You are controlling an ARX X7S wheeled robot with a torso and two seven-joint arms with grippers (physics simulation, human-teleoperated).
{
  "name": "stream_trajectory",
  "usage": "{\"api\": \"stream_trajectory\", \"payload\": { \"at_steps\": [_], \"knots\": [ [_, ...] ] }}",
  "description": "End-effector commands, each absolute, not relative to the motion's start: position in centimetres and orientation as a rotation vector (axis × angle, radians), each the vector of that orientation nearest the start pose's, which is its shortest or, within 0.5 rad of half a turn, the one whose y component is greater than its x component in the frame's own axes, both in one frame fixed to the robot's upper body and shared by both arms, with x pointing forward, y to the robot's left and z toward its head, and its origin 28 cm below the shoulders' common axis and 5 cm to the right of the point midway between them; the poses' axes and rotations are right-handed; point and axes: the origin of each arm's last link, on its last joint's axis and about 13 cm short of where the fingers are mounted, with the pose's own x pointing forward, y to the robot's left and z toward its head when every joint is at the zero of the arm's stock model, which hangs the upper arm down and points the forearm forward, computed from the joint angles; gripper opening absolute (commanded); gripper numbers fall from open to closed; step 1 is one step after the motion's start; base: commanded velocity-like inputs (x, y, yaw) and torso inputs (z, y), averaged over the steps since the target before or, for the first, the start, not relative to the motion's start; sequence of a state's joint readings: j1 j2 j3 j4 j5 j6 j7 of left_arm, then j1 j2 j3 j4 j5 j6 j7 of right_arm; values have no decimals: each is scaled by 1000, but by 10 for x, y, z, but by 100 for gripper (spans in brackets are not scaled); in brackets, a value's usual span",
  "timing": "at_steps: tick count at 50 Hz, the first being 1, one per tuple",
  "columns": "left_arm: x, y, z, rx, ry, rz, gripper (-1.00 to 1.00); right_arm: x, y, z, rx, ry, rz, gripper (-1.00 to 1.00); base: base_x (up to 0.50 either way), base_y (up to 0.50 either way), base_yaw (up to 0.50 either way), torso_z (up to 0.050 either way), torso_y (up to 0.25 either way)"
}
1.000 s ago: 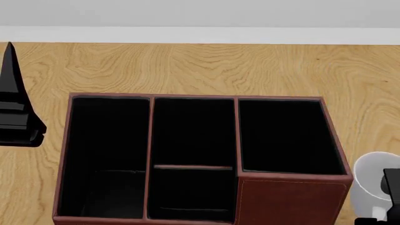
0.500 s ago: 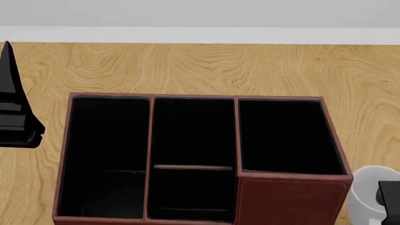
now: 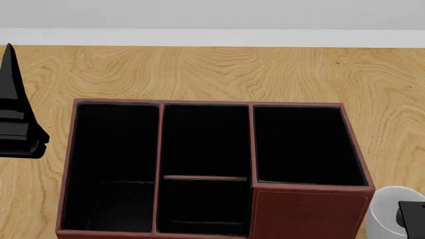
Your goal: Pick up the white mug and place it to the right of the caddy.
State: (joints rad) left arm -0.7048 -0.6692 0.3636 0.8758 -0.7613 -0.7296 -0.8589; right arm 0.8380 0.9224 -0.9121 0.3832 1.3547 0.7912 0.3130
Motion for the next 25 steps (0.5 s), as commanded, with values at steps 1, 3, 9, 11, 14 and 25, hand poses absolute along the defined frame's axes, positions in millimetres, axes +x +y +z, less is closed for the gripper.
{"api": "stream_trajectory", "payload": {
  "at_steps": [1, 3, 9, 11, 14, 25],
  "knots": [
    [206, 211, 245, 152, -510, 55, 100, 270, -261, 86, -58, 934, -96, -100, 0, 0, 6, 0, 0],
    [205, 211, 245, 153, -510, 56, 100, 270, -261, 84, -57, 937, -97, -100, 6, 0, 7, 0, 0],
    [205, 211, 245, 153, -509, 57, 100, 270, -261, 83, -52, 942, -96, -100, 6, 0, 8, 0, 0],
    [205, 211, 245, 152, -510, 57, 100, 270, -261, 82, -50, 943, -96, -100, 5, 0, 7, 0, 0],
    [204, 211, 245, 154, -511, 57, 100, 270, -261, 80, -47, 946, -95, -100, 9, -1, 7, 0, 0],
    [204, 211, 245, 150, -512, 56, 100, 268, -262, 83, -47, 942, -98, 100, 4, 0, 5, -2, 0]
  ]
}}
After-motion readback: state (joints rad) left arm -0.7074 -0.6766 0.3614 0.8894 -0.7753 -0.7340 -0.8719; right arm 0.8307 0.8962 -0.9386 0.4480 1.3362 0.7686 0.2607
